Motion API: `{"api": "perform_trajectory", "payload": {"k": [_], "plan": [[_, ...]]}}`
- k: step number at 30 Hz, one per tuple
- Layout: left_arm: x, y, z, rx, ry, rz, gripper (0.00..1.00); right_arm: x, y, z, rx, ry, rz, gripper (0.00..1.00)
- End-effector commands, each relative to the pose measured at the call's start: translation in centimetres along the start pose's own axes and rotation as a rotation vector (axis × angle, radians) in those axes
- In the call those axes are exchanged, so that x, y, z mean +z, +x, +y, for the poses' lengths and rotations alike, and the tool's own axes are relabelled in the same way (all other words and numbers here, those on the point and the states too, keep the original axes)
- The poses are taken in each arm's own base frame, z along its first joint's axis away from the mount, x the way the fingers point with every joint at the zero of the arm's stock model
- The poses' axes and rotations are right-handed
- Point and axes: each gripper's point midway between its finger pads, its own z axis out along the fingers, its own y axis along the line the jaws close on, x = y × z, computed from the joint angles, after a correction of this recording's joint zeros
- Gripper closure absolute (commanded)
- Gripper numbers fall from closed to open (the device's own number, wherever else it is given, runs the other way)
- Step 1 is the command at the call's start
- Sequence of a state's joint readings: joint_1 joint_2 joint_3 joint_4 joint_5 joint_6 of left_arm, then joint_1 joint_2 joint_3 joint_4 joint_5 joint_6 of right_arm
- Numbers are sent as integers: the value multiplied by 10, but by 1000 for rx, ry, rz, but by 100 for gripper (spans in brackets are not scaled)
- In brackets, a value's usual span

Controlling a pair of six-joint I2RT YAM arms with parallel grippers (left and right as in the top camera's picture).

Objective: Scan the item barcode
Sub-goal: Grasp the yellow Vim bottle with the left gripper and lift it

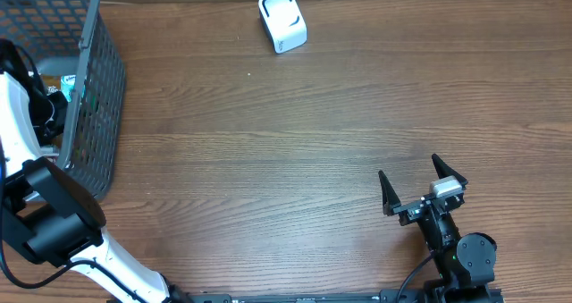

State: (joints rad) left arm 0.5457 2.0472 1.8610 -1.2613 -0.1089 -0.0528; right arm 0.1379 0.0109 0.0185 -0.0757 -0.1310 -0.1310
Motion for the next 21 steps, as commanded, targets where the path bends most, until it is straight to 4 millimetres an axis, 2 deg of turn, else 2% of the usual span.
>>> {"api": "perform_trajectory", "payload": {"k": [1, 3, 7, 12, 15, 21], "plan": [[-26, -14, 3, -22, 10, -74, 60, 0, 3, 0, -1, 2, 0, 0], [-47, -23, 5, -42, 14, -127, 64, 0, 3, 0, -1, 2, 0, 0], [-99, -42, 10, -103, 28, -264, 79, 0, 3, 0, -1, 2, 0, 0], [-177, -57, 15, -187, 70, -475, 83, 0, 3, 0, -1, 2, 0, 0], [-230, -58, 11, -219, 151, -609, 83, 0, 3, 0, -1, 2, -1, 0], [-329, -47, -15, -157, 350, -869, 83, 0, 3, 0, -1, 2, 0, 0]]}}
